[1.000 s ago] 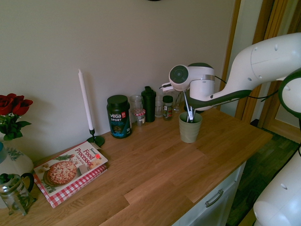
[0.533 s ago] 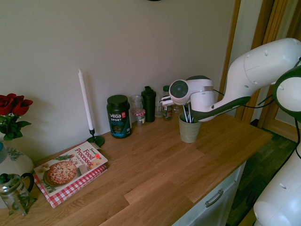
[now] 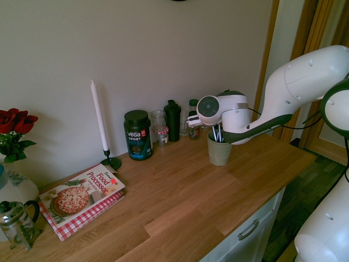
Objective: Put the tongs back in the holder
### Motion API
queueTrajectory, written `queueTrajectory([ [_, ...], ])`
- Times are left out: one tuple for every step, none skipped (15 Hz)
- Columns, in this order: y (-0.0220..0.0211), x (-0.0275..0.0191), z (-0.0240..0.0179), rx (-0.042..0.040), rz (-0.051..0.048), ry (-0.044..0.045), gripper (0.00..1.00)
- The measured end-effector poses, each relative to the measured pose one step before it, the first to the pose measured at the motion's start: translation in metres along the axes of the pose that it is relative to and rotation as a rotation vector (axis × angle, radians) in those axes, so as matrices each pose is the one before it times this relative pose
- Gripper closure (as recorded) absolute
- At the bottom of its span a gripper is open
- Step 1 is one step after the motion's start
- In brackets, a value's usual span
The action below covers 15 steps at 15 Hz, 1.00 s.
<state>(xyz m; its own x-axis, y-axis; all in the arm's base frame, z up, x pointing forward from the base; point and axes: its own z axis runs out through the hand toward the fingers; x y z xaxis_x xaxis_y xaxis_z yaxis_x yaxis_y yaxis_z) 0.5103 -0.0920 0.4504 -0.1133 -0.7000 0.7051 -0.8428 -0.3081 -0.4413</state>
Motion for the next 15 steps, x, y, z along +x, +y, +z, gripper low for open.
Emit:
queueTrajectory([
  [-0.00213, 0.00822, -0.00655, 0.00661, 0.01256, 0.00278, 0.00],
  [-0.00398, 0.01122, -0.01098, 0.01325, 0.01657, 0.00227, 0.00],
  [-0.00452, 0.01315, -0.01315, 0.01791, 0.01271, 0.00440, 0.00],
  [-0.00430, 0.01301, -0.01330, 0.01543, 0.01101, 0.00115, 0.00],
  [-0.00333, 0.01036, -0.01097, 0.01061, 0.00760, -0.00331, 0.00],
  [-0.00387, 0.00491, -0.01005, 0.00949, -0.00046, -0.01755, 0.00],
  [-0.00532, -0.00395, -0.01149, 0.00286, -0.01360, -0.04928, 0.00],
  [-0.00445, -0.01420, -0.01324, -0.00365, -0.02515, -0.07105, 0.00],
  [-0.00419, -0.02319, -0.01407, -0.01112, -0.02645, -0.07139, 0.00],
  [-0.00202, -0.02681, -0.01173, -0.01640, -0.02411, -0.07060, 0.00],
  [0.00130, -0.02432, -0.00798, -0.01786, -0.02686, -0.07015, 0.00],
  [0.00589, -0.01791, -0.00219, -0.01937, -0.03125, -0.06765, 0.00],
  [0.00748, -0.01160, 0.00063, -0.01830, -0.03355, -0.06251, 0.00],
  [0.00987, -0.00556, 0.00171, -0.02020, -0.03797, -0.05836, 0.00],
  [0.00874, -0.00364, -0.00088, -0.01631, -0.03952, -0.05768, 0.00],
])
